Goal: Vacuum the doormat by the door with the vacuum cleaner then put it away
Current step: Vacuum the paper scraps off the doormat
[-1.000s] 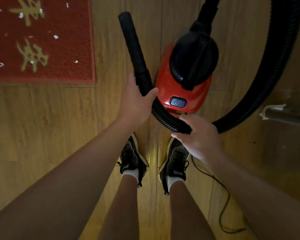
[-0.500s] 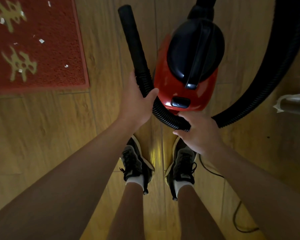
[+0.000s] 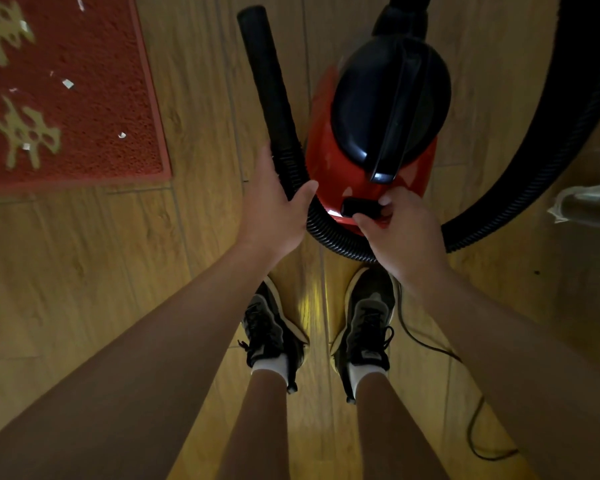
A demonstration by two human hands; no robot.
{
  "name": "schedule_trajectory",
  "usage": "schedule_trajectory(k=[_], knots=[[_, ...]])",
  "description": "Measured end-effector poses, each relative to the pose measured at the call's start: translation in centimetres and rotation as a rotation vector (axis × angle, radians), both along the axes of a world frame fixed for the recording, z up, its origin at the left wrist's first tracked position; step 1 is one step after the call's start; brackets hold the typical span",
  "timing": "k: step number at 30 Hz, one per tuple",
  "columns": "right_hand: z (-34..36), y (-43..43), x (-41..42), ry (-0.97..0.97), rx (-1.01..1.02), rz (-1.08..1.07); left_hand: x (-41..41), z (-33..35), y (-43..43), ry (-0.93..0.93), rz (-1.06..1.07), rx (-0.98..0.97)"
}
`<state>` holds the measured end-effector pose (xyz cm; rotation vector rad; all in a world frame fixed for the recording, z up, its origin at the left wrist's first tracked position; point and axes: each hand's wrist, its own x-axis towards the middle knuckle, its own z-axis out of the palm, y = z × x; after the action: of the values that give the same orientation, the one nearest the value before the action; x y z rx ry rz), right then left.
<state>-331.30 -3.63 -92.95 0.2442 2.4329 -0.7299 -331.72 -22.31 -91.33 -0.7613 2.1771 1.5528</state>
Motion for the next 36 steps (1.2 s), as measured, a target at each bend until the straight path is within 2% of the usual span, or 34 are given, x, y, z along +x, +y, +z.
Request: schedule_trajectory(k=[6, 14, 29, 36], knots=[[-0.8, -0.3, -0.5, 0.044, 0.063, -0.002, 0.7, -0.2, 0.1, -0.007, 0.029, 0.015], [-0.6, -0.4, -1.0, 0.039, 0.099, 0.033, 1.6, -0.3, 0.4, -0.010, 0.072, 0.049], [0.0, -0.9, -2.3, -0.017, 0.286, 0.144, 1.7, -0.4, 0.4, -0.052, 0.092, 0.045], [-0.4, -0.8, -1.8, 0.007, 0.241, 0.117, 2.2, -0.5, 0.3, -0.044, 0.086, 0.009]])
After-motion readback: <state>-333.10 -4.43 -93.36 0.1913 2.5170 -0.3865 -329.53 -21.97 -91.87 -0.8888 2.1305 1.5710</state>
